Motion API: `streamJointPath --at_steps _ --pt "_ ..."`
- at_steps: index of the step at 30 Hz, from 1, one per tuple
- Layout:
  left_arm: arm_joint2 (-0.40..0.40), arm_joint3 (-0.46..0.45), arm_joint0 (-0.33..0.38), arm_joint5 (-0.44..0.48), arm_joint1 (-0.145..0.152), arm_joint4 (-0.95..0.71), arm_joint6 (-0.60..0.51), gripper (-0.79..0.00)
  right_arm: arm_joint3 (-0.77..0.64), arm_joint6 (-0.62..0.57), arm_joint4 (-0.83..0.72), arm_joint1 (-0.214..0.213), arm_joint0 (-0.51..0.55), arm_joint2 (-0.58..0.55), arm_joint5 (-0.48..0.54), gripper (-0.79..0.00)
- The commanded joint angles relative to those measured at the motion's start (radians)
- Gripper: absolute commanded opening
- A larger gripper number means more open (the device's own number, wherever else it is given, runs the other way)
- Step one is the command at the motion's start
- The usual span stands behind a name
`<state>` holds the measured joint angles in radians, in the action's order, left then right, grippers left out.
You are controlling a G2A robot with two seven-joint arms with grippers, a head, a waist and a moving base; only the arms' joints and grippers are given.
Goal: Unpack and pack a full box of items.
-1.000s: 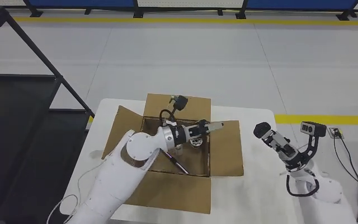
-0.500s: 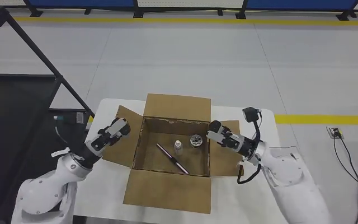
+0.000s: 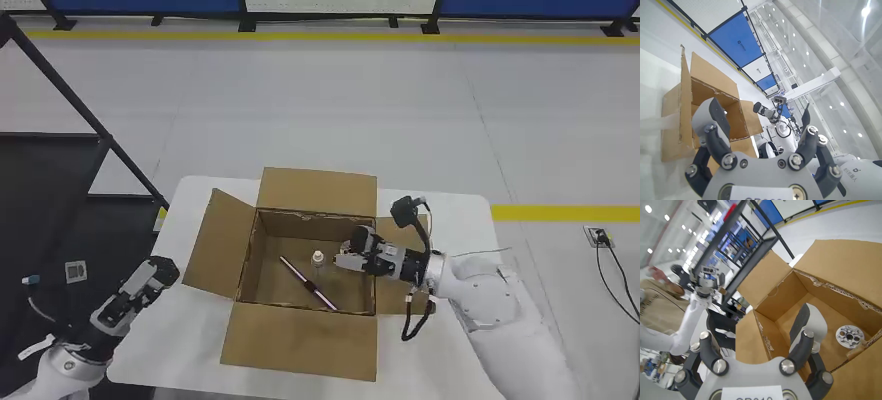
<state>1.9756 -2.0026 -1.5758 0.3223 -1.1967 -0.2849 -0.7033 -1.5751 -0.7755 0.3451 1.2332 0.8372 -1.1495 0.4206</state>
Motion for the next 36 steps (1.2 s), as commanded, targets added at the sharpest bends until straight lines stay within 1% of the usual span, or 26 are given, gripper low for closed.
streamJointPath --at_steps 1,2,4,6,8,10,12,18,19,20,23,24,30,33,36 --pt "0.011 0.012 -0.002 -0.009 0.001 -0.021 0.001 0.0 -0.013 0.03 0.217 0.01 -0.036 0.082 -0.092 0.0" --pt "0.015 0.017 -0.003 -0.018 0.002 -0.033 0.001 0.0 -0.016 0.044 0.311 0.017 -0.053 0.129 -0.146 0.0" --pt "0.013 0.024 -0.002 -0.021 0.004 -0.067 -0.012 0.0 0.0 0.05 0.436 0.035 -0.09 0.222 -0.224 0.0" --pt "0.01 0.029 -0.003 -0.013 0.005 -0.083 -0.028 0.0 0.041 0.036 0.539 0.055 -0.136 0.301 -0.306 0.0" --pt "0.01 0.029 -0.003 -0.013 0.005 -0.083 -0.028 0.0 0.094 0.009 0.609 0.076 -0.184 0.375 -0.354 0.0" --pt "0.01 0.029 -0.003 -0.013 0.005 -0.083 -0.028 0.0 0.149 -0.005 0.651 0.099 -0.224 0.433 -0.398 0.0" --pt "0.01 0.029 -0.003 -0.013 0.005 -0.083 -0.028 0.0 0.207 -0.005 0.661 0.122 -0.257 0.475 -0.428 0.0" --pt "0.01 0.029 -0.003 -0.013 0.005 -0.083 -0.028 0.0 0.364 -0.005 0.653 0.184 -0.333 0.553 -0.459 0.0" --pt "0.01 0.029 -0.003 -0.013 0.005 -0.083 -0.028 0.0 0.387 -0.003 0.648 0.192 -0.343 0.56 -0.459 -0.326" --pt "0.01 0.029 -0.003 -0.013 0.005 -0.083 -0.028 0.0 0.407 -0.001 0.641 0.2 -0.351 0.564 -0.458 -0.523" --pt "0.01 0.029 -0.003 -0.013 0.005 -0.083 -0.028 0.0 0.465 -0.008 0.633 0.221 -0.372 0.576 -0.463 -0.77" --pt "0.01 0.029 -0.003 -0.013 0.005 -0.083 -0.028 0.0 0.479 -0.014 0.627 0.227 -0.377 0.579 -0.462 -0.785" --pt "0.01 0.029 -0.003 -0.013 0.005 -0.083 -0.028 0.0 0.522 -0.005 0.595 0.25 -0.392 0.568 -0.435 -0.785" --pt "0.01 0.029 -0.003 -0.013 0.005 -0.083 -0.028 0.0 0.5 -0.001 0.594 0.248 -0.387 0.546 -0.429 -0.785" --pt "0.01 0.029 -0.003 -0.013 0.005 -0.083 -0.028 0.0 0.442 -0.008 0.609 0.237 -0.365 0.515 -0.428 -0.785"
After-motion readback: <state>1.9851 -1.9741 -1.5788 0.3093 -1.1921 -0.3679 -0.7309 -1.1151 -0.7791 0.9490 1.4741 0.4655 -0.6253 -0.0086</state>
